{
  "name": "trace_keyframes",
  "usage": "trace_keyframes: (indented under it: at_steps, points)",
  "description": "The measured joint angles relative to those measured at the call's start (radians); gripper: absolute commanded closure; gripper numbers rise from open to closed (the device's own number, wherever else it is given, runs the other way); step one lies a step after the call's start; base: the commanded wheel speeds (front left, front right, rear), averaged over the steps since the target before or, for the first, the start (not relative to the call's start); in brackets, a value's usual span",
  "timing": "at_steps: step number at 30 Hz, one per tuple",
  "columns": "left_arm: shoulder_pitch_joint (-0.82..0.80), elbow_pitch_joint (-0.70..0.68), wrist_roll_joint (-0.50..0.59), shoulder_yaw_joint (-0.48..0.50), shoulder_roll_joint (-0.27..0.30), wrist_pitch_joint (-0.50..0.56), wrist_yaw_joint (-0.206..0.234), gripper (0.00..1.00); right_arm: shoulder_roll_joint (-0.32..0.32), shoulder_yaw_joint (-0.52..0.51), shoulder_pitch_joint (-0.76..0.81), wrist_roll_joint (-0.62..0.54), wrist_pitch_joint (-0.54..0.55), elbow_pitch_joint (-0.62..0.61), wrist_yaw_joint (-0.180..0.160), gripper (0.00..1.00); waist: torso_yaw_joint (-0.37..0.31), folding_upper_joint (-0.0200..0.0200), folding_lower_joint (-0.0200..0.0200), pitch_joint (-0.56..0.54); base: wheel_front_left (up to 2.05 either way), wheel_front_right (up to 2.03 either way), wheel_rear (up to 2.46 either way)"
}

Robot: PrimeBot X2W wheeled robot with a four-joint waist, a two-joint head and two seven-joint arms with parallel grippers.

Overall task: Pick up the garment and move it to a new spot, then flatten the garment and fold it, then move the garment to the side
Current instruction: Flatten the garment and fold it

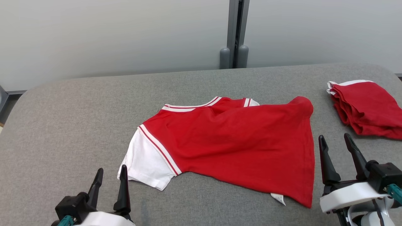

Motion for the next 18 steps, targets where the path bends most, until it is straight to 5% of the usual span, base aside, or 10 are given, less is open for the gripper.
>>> trace_keyframes:
  at_steps: [18]
  points:
    - [0.029, 0.024, 0.05, 0.021, -0.037, 0.0, -0.022, 0.0, 0.0, 0.034, 0.024, 0.038, -0.012, 0.031, 0.0, 0.0, 0.004, 0.0, 0.0, -0.037, 0.0, 0.0, 0.0]
